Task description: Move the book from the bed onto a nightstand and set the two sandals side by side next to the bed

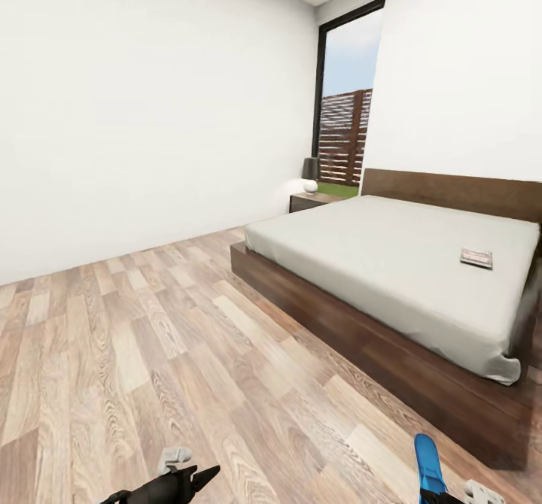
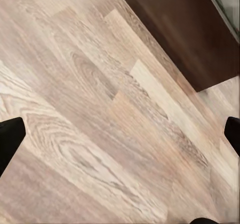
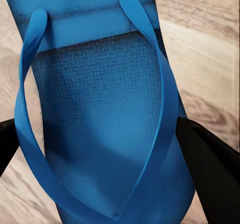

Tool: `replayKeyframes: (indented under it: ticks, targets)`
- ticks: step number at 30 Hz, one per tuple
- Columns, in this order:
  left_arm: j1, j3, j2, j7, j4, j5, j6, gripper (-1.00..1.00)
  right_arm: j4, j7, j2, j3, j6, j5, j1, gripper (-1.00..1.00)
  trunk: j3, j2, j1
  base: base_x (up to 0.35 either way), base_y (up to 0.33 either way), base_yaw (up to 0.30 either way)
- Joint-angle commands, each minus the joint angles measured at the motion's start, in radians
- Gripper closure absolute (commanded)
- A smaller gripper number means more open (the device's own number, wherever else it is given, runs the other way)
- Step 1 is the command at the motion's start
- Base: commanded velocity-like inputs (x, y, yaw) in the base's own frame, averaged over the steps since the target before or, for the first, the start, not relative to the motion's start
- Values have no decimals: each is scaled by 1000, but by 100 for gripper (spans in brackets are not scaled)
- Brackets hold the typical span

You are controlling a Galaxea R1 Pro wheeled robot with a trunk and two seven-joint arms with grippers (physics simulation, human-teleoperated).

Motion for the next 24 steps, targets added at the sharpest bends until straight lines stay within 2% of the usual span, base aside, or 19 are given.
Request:
replayKeyframes:
  ticks: [1, 24]
  targets:
    - [0, 3, -1, -5, 0, 5, 10, -100, 0, 3, 0, -2, 9, -7, -1, 100, 2, 7, -4, 0, 0, -300]
    - [0, 5, -3, -4, -1, 5, 11, -100, 0, 3, 0, -2, 9, -7, -1, 100, 74, 168, -92, 0, 0, -300]
